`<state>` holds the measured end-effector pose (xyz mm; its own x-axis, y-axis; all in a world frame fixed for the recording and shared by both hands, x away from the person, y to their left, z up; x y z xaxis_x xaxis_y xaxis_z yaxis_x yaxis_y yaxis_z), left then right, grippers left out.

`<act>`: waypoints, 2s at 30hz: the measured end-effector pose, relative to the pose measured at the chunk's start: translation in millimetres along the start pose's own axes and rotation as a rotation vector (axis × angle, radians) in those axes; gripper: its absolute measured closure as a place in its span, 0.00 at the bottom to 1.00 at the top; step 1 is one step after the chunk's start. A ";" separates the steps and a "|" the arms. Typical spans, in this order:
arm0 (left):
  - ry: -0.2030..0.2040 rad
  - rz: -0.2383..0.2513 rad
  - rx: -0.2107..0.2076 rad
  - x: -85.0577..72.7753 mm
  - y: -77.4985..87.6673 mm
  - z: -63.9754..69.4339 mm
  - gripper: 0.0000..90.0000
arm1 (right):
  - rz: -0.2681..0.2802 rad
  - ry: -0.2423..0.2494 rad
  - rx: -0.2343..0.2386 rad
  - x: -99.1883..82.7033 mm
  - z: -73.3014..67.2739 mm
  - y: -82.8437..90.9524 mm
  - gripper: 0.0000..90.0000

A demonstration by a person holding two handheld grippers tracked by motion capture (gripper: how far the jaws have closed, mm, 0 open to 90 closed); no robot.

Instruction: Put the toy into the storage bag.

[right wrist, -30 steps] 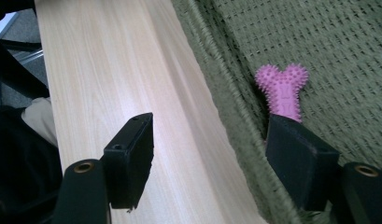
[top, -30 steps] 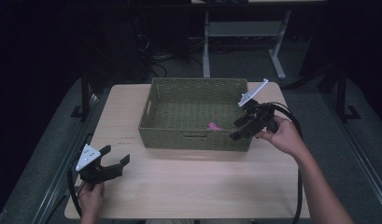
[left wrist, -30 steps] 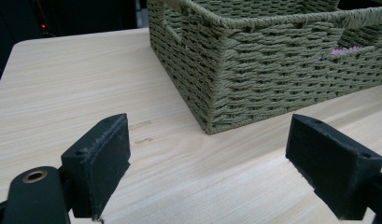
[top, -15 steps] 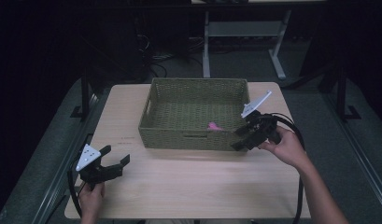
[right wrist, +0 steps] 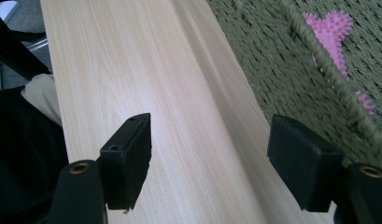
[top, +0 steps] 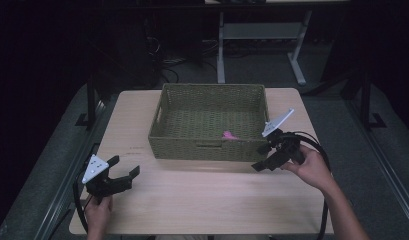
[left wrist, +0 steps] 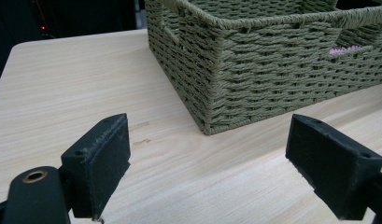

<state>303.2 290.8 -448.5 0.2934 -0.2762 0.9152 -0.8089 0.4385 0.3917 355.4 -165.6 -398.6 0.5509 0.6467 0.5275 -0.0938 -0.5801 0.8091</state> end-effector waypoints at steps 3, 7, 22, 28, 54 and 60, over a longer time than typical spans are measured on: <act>0.002 0.001 0.000 0.0 0.1 0.0 0.15 | 0.005 -0.004 0.003 -2.7 -1.0 -0.4 0.33; 0.000 0.000 0.000 0.0 0.1 0.1 0.15 | -0.002 -0.005 -0.002 -8.7 -1.7 -2.3 0.33; -0.002 -0.001 -0.001 -0.2 0.2 0.7 0.15 | -0.003 -0.044 -0.001 -31.9 0.0 -6.9 0.33; 0.001 -0.001 -0.001 -0.3 0.1 0.9 0.15 | -0.002 -0.056 -0.001 -44.4 0.6 -8.1 0.34; -0.001 -0.005 -0.002 -0.7 0.2 1.6 0.15 | 0.010 -0.155 0.006 -96.8 8.3 -20.0 0.33; -0.004 -0.005 0.000 -0.7 0.1 1.8 0.15 | 0.028 -0.176 0.004 -105.6 5.3 -19.5 0.33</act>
<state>301.9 289.6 -449.3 0.2959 -0.2817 0.9127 -0.8073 0.4370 0.3966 303.4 -225.2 -471.5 0.6846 0.5339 0.4962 -0.1078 -0.5991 0.7933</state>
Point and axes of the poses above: each handheld gripper's, and its own axes: y roughly backward along the jaws, x roughly out of its top, z roughly to its right, the point moved 5 cm from there along -y, roughly forward along the jaws, and after that the axes turned 8 degrees about -y, right-handed, at the moved point
